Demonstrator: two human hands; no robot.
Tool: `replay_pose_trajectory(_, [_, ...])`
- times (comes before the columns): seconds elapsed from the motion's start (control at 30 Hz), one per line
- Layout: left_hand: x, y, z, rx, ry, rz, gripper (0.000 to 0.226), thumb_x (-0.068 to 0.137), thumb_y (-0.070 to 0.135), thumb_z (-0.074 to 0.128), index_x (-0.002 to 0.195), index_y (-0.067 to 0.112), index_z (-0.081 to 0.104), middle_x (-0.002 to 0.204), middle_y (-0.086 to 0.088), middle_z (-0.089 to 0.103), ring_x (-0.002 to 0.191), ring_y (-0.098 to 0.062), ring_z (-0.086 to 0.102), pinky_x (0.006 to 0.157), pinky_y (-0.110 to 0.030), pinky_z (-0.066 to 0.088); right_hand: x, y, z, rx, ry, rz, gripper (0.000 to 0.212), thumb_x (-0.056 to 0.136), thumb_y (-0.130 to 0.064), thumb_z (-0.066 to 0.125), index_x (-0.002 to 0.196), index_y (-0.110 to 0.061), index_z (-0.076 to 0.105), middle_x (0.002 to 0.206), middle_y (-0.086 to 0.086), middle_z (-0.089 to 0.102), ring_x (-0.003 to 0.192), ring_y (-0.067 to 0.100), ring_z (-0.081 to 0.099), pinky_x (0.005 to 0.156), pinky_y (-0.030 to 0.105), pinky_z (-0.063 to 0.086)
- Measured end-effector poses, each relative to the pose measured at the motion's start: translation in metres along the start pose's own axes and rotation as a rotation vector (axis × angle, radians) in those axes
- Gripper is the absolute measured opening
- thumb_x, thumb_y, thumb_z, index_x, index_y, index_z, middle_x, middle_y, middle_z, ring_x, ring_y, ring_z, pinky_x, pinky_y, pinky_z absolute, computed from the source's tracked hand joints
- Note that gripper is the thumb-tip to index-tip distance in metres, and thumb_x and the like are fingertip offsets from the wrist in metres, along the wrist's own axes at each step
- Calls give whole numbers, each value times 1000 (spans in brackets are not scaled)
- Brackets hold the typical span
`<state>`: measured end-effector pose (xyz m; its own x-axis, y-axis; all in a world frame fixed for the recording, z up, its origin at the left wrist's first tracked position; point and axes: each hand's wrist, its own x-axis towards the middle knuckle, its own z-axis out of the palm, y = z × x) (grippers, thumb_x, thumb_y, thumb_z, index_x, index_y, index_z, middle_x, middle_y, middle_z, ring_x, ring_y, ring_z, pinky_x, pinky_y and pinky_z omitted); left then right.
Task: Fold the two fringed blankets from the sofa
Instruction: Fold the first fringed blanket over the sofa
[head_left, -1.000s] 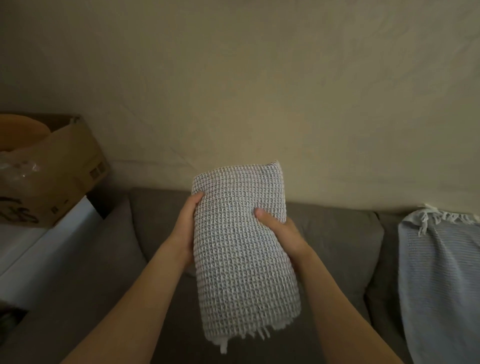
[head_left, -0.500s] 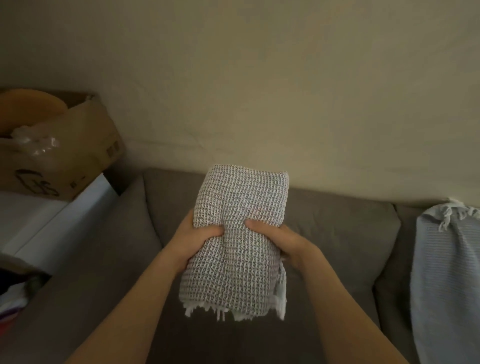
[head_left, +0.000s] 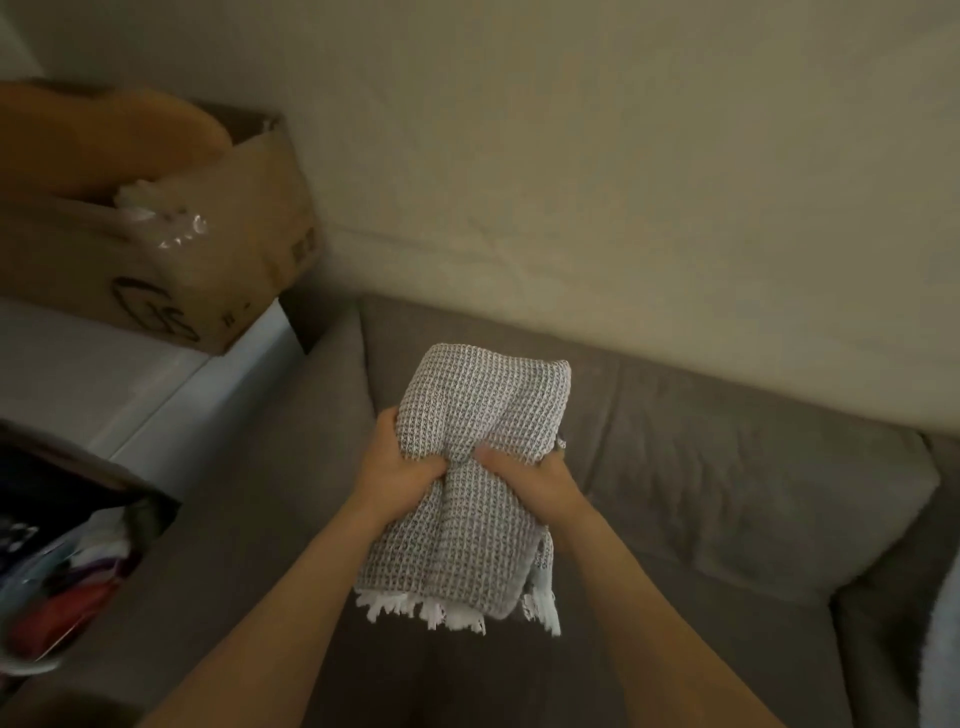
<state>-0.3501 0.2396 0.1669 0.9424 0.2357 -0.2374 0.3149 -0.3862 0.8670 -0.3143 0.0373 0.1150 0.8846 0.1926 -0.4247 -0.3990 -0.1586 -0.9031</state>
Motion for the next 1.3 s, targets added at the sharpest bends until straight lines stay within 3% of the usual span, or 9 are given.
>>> replay_pose_trajectory(0.2, [66,-66,-110,79,157,-59,79,89,24,80,156,21,38,147,-3,56,130,-24,57,106,-38,44,66,-29,128,-78,-317,163,123,57,-33,104,149,-39,23,143,-11,55,130,14,58,113,40,50])
replay_pose_trajectory(0.33, [109,-119,-174,181,139,-122,78,90,26,76,156,25,35,144,-5,59,125,-29,60,104,-42,48,110,-31,216,-25,-311,242,92,79,-26,91,145,-28,28,137,-6,58,120,18,62,88,28,57])
replay_pose_trajectory(0.4, [125,-138,-195,205,150,-153,77,90,30,74,155,30,33,138,-2,62,121,-29,63,102,-46,52,124,-19,247,48,-288,196,94,80,-23,90,148,-31,25,136,-7,59,119,15,62,90,27,56])
replay_pose_trajectory(0.53, [159,-166,-222,268,175,-107,76,92,27,70,154,39,28,128,9,61,111,-26,66,92,-45,55,155,14,304,190,-184,144,103,69,-35,98,144,-49,29,143,-5,58,127,17,63,104,45,57])
replay_pose_trajectory(0.77, [224,-212,-255,465,139,37,87,88,26,72,157,47,23,149,-5,51,124,-33,60,90,-57,58,211,42,368,271,-167,201,100,69,-53,96,148,-48,34,143,-9,61,131,20,62,107,48,55])
replay_pose_trajectory(0.87, [239,-247,-256,713,-6,-12,87,95,30,68,162,51,17,165,-12,22,141,-41,43,107,-63,47,231,61,387,315,-104,295,92,84,-52,84,154,-46,25,149,-6,53,134,22,58,110,50,53])
replay_pose_trajectory(1.0, [241,-283,-241,1081,-260,-37,100,92,47,68,169,35,5,173,-13,-29,158,-47,-24,123,-69,-13,245,79,388,467,-133,690,111,62,-45,101,151,-29,36,142,2,61,126,29,63,106,54,55])
replay_pose_trajectory(1.1, [251,-285,-227,1082,-353,5,112,92,43,72,169,13,-4,167,-11,-42,153,-45,-37,127,-63,-15,236,79,380,468,-335,803,87,68,-32,97,141,-11,55,133,8,71,123,29,66,105,45,55])
replay_pose_trajectory(1.3, [274,-280,-239,960,-486,-104,111,97,27,66,167,25,-21,170,-1,-39,155,-46,-32,125,-73,-6,235,81,380,473,-538,858,84,79,-18,92,148,-13,45,142,12,65,131,33,63,112,51,51])
